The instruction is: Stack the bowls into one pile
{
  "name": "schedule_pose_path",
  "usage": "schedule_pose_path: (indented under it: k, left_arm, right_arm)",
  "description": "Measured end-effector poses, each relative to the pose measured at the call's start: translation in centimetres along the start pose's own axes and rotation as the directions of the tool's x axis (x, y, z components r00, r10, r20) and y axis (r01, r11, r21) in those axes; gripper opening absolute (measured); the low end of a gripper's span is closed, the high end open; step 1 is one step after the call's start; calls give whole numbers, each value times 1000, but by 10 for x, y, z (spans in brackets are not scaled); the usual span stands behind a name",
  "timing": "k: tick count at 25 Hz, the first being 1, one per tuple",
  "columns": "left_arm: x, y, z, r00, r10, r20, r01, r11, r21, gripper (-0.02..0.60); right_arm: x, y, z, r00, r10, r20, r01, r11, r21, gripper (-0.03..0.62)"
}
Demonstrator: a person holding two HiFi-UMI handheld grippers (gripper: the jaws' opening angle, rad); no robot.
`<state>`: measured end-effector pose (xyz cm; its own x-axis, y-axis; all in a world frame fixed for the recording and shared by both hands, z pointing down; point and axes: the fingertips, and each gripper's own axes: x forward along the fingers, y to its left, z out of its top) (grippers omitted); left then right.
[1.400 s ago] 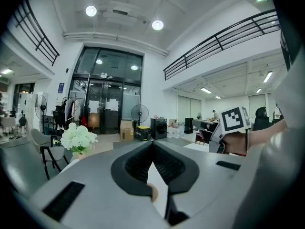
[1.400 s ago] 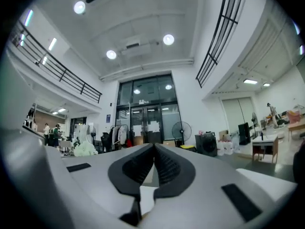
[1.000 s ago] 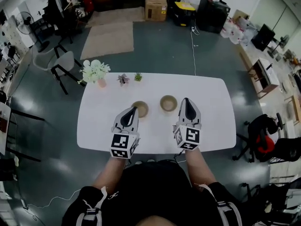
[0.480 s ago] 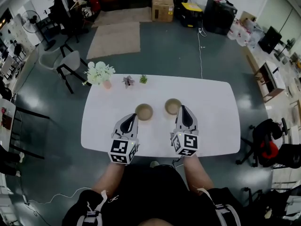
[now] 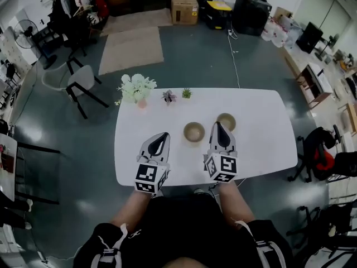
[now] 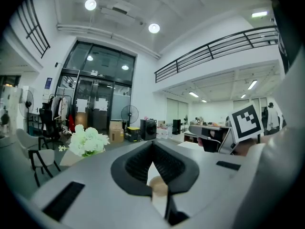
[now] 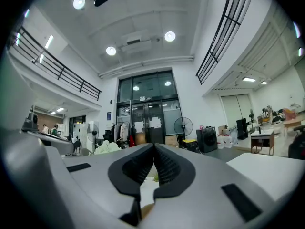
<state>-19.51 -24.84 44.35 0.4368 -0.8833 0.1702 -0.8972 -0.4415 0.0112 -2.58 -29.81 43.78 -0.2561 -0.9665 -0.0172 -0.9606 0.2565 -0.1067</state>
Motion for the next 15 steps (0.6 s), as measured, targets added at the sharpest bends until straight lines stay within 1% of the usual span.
schedule_pose_path:
  k: [4, 7, 10, 15]
  left_arm:
    - [-28, 48, -4, 997, -70, -24, 70, 998, 8, 14]
    - [-42, 65, -4, 992, -120, -26, 121, 993, 8, 14]
    - [-46, 66, -2, 989, -146, -7, 146, 989, 4, 14]
    - [-50, 69, -8, 989, -151, -8, 150, 988, -22, 14]
  right_arm:
    - [-4, 60, -2, 998, -61, -6, 61, 998, 1, 14]
    - [-11, 89, -8, 995, -96, -25, 96, 995, -2, 14]
    - [-15, 97, -13, 994, -107, -36, 107, 994, -23, 14]
    - [-15, 98, -22, 992, -111, -61, 110, 993, -32, 14]
